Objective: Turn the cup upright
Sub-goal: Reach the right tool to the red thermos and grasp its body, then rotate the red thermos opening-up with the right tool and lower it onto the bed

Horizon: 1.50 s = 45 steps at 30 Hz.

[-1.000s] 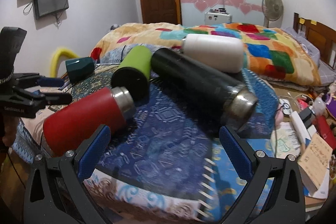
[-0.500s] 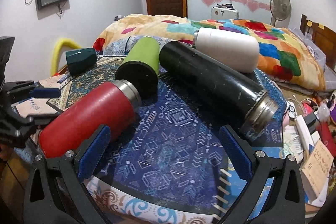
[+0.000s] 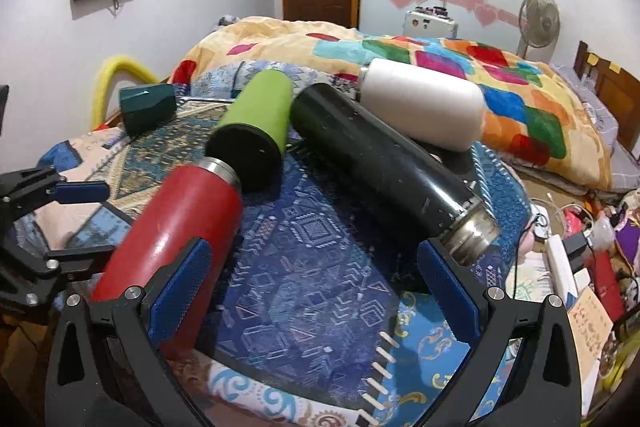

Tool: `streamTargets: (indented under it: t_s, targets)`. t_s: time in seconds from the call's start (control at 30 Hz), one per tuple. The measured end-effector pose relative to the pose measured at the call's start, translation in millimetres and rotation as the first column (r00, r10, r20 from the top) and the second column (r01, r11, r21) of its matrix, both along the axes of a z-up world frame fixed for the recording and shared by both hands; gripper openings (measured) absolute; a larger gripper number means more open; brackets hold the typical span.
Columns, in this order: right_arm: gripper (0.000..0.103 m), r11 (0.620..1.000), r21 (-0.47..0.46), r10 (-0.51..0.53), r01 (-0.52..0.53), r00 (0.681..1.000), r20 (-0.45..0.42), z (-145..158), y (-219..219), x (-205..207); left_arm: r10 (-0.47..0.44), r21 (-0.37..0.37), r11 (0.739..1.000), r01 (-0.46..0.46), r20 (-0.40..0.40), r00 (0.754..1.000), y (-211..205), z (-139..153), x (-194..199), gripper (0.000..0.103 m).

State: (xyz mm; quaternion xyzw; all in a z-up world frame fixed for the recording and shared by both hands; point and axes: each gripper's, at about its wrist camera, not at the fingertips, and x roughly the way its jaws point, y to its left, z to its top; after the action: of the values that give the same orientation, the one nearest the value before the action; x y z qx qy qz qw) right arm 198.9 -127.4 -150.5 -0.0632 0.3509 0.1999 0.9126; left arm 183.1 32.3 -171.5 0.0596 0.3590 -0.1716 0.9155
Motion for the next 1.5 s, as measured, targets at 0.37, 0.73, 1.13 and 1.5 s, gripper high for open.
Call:
streamTargets:
  t_s: [0.37, 0.73, 1.13, 1.5]
  targets:
    - [0.096, 0.987, -0.007, 0.157, -0.16, 0.979, -0.133, 6.6, 65.2, 14.3, 0.116, 0.004, 0.993, -0.116, 0.087, 0.99, 32.7, 6.3, -9.6, 0.073]
    - [0.074, 0.967, -0.025, 0.229, -0.255, 0.903, -0.364, -21.4, 110.2, 31.5, 0.159, -0.036, 0.987, -0.156, 0.106, 0.982, 62.4, 3.3, -18.6, 0.073]
    - [0.059, 0.965, -0.005, 0.248, -0.262, 0.92, -0.304, -9.5, 100.5, 19.1, 0.186, -0.061, 0.982, -0.18, 0.107, 0.977, 64.3, 9.1, -19.1, 0.073]
    - [0.059, 0.971, 0.062, 0.235, -0.23, 0.967, -0.096, 28.7, 69.9, -0.6, 0.194, -0.043, 0.981, -0.189, 0.167, 0.967, 48.2, 35.6, -24.1, 0.073]
